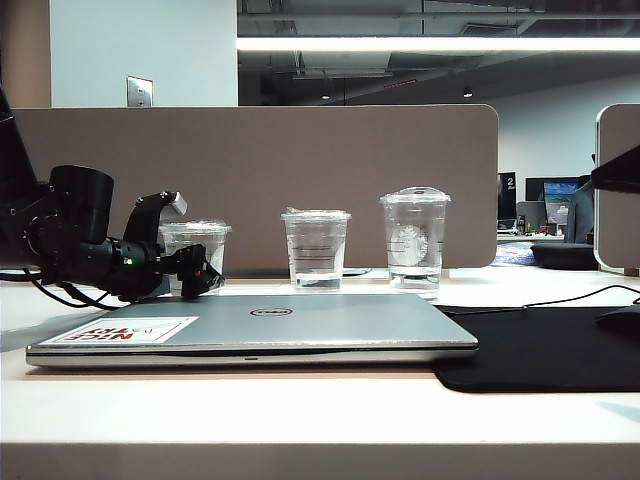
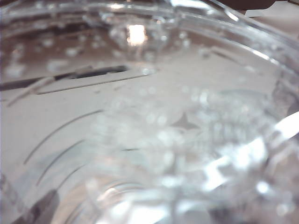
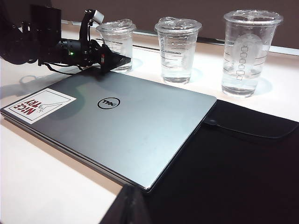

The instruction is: Pick up the coffee cup on the left and place it on the left side of the laptop.

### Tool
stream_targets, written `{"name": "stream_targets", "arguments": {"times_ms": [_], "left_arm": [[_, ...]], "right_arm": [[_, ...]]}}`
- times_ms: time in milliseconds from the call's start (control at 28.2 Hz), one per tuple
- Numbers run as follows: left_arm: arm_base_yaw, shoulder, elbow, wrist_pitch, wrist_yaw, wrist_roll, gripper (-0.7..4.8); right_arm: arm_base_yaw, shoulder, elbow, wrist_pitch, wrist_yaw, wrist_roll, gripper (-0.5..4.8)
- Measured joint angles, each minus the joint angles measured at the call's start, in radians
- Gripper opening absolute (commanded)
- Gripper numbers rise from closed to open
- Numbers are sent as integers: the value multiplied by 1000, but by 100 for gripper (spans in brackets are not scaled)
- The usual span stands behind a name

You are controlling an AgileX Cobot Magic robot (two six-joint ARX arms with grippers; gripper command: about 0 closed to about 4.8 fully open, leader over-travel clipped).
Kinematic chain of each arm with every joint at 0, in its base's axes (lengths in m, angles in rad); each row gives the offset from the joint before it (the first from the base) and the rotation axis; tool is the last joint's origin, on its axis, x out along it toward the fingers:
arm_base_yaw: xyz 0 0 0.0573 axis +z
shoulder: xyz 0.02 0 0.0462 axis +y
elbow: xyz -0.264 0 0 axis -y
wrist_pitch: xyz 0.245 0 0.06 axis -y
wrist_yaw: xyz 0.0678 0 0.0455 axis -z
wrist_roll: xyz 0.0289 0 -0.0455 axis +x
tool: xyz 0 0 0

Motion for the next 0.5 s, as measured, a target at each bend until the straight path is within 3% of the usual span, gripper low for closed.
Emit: {"name": "stream_targets", "arguments": {"times_ms": [142,213,284,497], "left_arm": [[-1,1,3,-2,-21,4,377],[-2,2,4,1,-22,16,299],[-3,2,4,4,-23,19,267],[-2,2,5,5,-32,22,268]], "right_arm": [[0,0,0,0,0,0,-4],[0,0,0,0,0,0,-4],[0,0,0,0,0,0,-4],[0,0,0,0,0,0,-4]]}}
